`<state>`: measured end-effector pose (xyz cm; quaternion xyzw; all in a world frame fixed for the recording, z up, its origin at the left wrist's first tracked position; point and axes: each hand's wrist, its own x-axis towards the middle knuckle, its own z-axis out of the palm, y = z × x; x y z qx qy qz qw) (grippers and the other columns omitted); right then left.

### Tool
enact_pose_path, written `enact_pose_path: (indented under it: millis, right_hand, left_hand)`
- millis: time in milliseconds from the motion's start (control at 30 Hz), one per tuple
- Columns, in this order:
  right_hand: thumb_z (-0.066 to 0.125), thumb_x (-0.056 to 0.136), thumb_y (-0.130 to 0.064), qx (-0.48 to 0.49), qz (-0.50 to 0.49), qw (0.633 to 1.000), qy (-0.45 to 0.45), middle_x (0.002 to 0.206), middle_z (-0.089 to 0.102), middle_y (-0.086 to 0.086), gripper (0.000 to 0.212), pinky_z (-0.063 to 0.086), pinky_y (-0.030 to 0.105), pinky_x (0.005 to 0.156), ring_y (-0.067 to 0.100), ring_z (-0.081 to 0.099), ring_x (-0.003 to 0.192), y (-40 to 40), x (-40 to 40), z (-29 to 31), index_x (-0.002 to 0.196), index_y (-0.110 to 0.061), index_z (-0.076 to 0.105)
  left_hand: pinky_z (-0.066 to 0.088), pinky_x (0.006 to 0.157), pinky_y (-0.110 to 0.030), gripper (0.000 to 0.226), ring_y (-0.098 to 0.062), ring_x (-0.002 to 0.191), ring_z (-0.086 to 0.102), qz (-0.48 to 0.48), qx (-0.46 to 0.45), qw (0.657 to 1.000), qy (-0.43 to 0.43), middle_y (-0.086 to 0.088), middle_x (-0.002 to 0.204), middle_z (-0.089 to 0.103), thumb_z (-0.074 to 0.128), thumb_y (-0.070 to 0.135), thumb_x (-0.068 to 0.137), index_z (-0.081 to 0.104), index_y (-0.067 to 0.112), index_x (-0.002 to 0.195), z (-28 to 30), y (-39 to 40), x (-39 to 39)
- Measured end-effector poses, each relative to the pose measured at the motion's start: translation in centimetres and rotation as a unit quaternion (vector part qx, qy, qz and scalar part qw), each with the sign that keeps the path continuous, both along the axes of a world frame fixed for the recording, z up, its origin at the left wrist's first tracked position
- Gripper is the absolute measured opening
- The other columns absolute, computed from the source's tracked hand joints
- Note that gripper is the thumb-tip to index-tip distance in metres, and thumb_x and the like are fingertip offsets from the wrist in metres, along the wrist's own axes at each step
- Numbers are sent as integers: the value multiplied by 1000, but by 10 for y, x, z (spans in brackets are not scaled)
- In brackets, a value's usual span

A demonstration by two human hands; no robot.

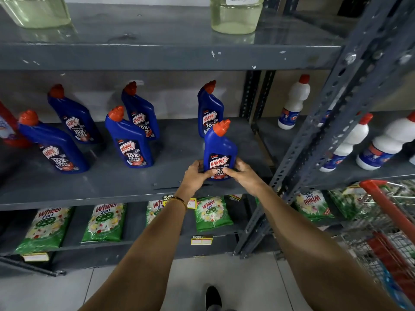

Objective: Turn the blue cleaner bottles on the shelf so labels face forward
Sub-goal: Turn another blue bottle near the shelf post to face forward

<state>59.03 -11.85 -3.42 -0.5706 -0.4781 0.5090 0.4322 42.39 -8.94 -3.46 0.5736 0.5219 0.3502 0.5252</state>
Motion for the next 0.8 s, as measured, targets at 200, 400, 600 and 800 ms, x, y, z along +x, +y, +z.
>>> enact_pose_path:
  millis: [200,400,600,800]
  right_hand:
    - [62,86,-9,6,-4,1000,0,133,55,17,51,42,44,106,27,53,122,-7,-3,0,134,-7,44]
    - [61,87,-9,9,-5,1000,3,125,58,11,45,47,32,97,22,55,116,-9,-4,-1,130,-8,46]
    - [60,88,-11,13,-27,1000,9,116,60,4,34,46,26,89,10,58,103,-13,-9,-3,120,-17,50]
    - [57,90,-11,9,-45,999,-9,127,57,14,42,44,35,100,22,54,115,-16,-15,-1,131,-7,45]
  left_hand:
    - [51,92,-40,43,-23,99,62,-5,0,1000,6,-15,115,64,72,20,76,52,8,112,-2,-6,-1]
    - [50,94,-41,42,-27,105,61,1,4,1000,16,-15,116,64,71,20,77,53,6,112,-3,-8,-1]
    - [47,92,-34,44,-27,107,59,-5,17,999,32,-15,119,62,69,21,79,51,5,117,-3,-10,0]
    - [47,94,-38,45,-29,108,59,-9,19,999,38,-16,120,62,67,19,80,50,4,119,-2,-11,1]
